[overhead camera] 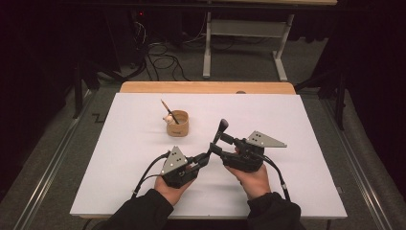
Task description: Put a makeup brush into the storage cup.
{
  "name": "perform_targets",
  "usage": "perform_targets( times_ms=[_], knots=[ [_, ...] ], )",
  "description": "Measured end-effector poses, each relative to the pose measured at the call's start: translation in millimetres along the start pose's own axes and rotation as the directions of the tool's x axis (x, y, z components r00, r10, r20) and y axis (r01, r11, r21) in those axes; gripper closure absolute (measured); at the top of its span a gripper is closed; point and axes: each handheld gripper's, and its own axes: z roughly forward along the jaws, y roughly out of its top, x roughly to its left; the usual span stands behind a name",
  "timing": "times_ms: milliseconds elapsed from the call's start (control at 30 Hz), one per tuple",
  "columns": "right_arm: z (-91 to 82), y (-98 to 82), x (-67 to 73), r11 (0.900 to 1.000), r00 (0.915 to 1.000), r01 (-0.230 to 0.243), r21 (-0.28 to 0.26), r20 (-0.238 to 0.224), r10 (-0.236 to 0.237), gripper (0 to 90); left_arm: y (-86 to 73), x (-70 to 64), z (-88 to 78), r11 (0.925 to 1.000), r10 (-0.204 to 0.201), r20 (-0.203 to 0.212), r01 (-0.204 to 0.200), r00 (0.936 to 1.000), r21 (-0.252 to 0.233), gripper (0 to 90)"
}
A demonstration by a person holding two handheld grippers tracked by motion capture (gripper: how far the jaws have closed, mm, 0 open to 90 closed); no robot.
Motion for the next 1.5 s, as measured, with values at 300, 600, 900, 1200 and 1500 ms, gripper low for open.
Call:
perform_targets(
  times_ms=[300,600,900,1200,1500],
  knots=[
    [-1.3,-0.5,-1.2,0.999,0.999,-0.031,-0.015,-0.033,0.03,55.5,-0.5,-1.1,0.3,1.0,0.002,0.005,-0.001,1.0,-0.005,79.2],
    [-2.2,-1.0,-3.1,0.998,0.9963,-0.065,-0.015,-0.056,0.065,64.5,-1.2,-2.3,1.3,1.0,0.005,0.014,-0.005,0.9999,-0.002,79.1],
    [-1.9,-1.3,-3.7,0.997,0.9951,-0.081,-0.012,-0.058,0.08,69.3,-1.6,-3.4,1.9,1.0,0.008,0.016,-0.008,0.9998,-0.001,79.1],
    [-2.1,-1.9,-5.4,0.996,0.9939,-0.092,-0.013,-0.062,0.091,73.9,-1.9,-3.7,2.3,1.0,0.008,0.021,-0.008,0.9997,0.0,79.2],
    [-2.4,-2.2,-6.3,0.995,0.9925,-0.102,-0.013,-0.069,0.101,76.7,-2.0,-4.3,2.8,1.0,0.004,0.022,-0.004,0.9997,0.003,79.1]
  ],
)
